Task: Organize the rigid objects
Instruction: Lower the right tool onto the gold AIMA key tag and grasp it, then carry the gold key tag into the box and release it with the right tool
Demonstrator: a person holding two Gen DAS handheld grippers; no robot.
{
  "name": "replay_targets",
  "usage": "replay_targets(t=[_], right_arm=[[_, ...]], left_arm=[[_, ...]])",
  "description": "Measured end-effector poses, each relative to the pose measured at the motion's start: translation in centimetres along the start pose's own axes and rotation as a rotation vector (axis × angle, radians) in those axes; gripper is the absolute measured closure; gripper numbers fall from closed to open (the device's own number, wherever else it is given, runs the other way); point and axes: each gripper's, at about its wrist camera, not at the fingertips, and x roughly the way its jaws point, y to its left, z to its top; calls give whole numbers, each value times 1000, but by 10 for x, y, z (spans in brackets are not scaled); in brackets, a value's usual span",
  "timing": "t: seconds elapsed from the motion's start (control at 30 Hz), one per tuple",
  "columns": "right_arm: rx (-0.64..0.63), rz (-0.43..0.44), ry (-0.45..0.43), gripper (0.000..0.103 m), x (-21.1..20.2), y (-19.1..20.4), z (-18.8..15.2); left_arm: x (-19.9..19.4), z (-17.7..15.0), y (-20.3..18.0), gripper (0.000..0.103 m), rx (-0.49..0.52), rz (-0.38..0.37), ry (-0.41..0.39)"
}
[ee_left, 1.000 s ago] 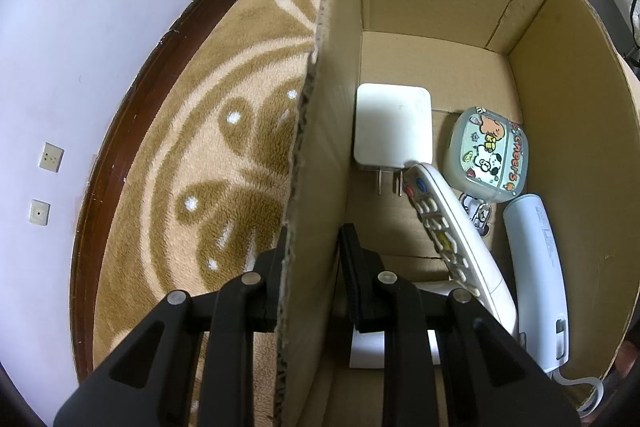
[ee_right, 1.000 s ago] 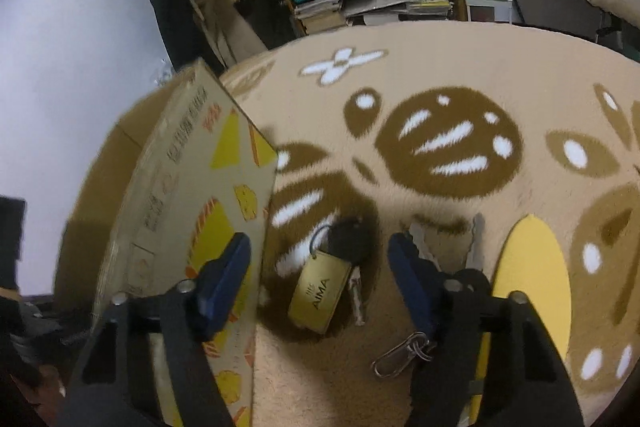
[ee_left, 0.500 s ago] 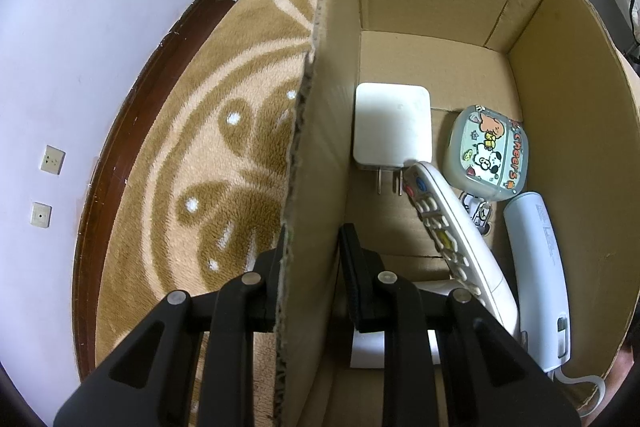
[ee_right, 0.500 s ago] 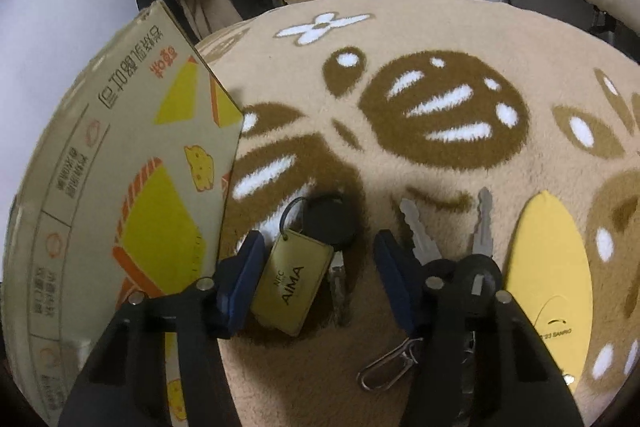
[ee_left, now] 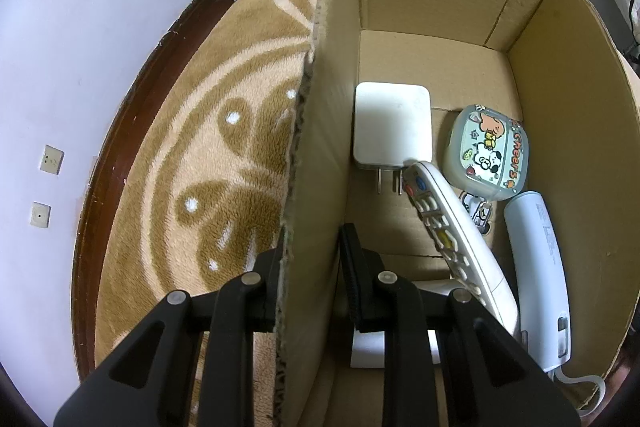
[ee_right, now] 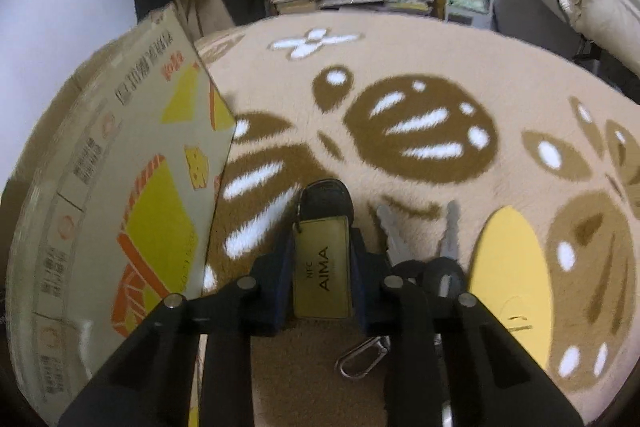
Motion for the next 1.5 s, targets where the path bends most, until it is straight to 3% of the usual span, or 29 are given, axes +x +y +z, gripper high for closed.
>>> replay_targets(t=[0.3, 0.67, 0.87, 1.17, 1.5], right_arm=[[35, 41, -91, 75, -30, 1, 15], [30, 215, -280, 75, -99, 27, 41], [-4, 292, -327, 75, -121, 43, 46], [-75, 335, -309, 75, -123, 69, 40], [-136, 327, -239, 75, -100, 87, 28]], left_arm=[[2, 2, 5, 81, -11, -10, 8], [3, 0, 5, 81, -7, -7, 5], [3, -1, 5, 81, -1, -10, 1], [3, 0, 8, 81, -8, -22, 4], [5, 0, 11, 81, -5, -28, 4]])
